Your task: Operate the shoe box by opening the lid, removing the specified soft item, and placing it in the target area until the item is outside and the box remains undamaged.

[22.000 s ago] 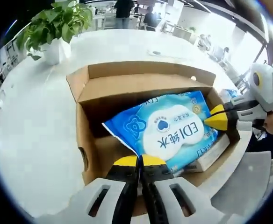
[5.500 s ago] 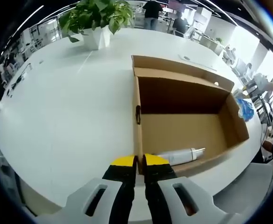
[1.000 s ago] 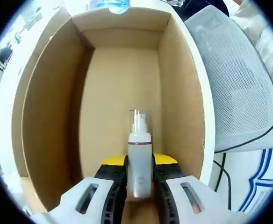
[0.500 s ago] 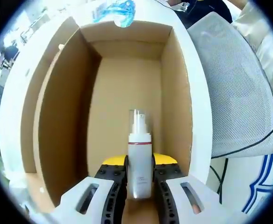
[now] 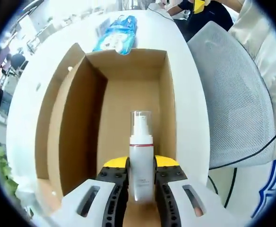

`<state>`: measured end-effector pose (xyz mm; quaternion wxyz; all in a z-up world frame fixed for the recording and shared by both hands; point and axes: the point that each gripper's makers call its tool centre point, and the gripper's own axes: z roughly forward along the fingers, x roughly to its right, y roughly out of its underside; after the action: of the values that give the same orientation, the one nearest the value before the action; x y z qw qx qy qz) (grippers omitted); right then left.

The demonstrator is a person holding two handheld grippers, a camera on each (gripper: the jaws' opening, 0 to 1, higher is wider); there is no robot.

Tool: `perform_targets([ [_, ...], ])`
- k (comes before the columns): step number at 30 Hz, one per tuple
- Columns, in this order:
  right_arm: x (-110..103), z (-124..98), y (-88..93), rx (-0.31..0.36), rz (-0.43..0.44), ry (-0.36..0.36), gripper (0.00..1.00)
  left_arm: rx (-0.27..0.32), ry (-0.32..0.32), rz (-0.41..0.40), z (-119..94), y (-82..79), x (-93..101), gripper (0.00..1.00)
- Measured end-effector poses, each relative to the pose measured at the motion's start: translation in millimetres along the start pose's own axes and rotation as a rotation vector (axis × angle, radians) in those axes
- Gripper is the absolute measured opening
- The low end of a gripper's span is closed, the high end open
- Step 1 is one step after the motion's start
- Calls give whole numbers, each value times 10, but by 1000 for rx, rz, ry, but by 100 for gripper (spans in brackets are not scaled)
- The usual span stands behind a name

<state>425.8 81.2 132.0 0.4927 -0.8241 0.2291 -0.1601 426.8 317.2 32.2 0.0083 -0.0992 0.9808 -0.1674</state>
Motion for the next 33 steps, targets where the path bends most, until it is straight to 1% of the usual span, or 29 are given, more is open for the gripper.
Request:
perform_targets([
  [3,-53,34,-31,8,-13,-15,66,35,-8,12,-65,-151,29,17],
  [9,-170,114,-82,27,-24,-44,60,68,-16,55,-140,-352,45,17],
  [15,-257,189,-135,42,-29,-72,55,103,-12,98,-223,-581,131,17],
  [18,-313,242,-178,52,-35,-92,52,135,-17,134,-270,-735,172,17],
  [20,-354,270,-193,52,-49,-108,47,157,-20,150,-292,-825,197,17],
  [23,-454,321,-224,55,-76,-144,44,189,-7,185,-319,-978,274,17],
  [25,-504,349,-240,57,-85,-161,43,198,1,199,-324,-1047,319,17],
  [29,-591,391,-281,65,-107,-188,41,211,11,227,-333,-1133,367,17],
  [33,-649,436,-309,70,-123,-208,36,241,46,242,-347,-1239,439,17],
])
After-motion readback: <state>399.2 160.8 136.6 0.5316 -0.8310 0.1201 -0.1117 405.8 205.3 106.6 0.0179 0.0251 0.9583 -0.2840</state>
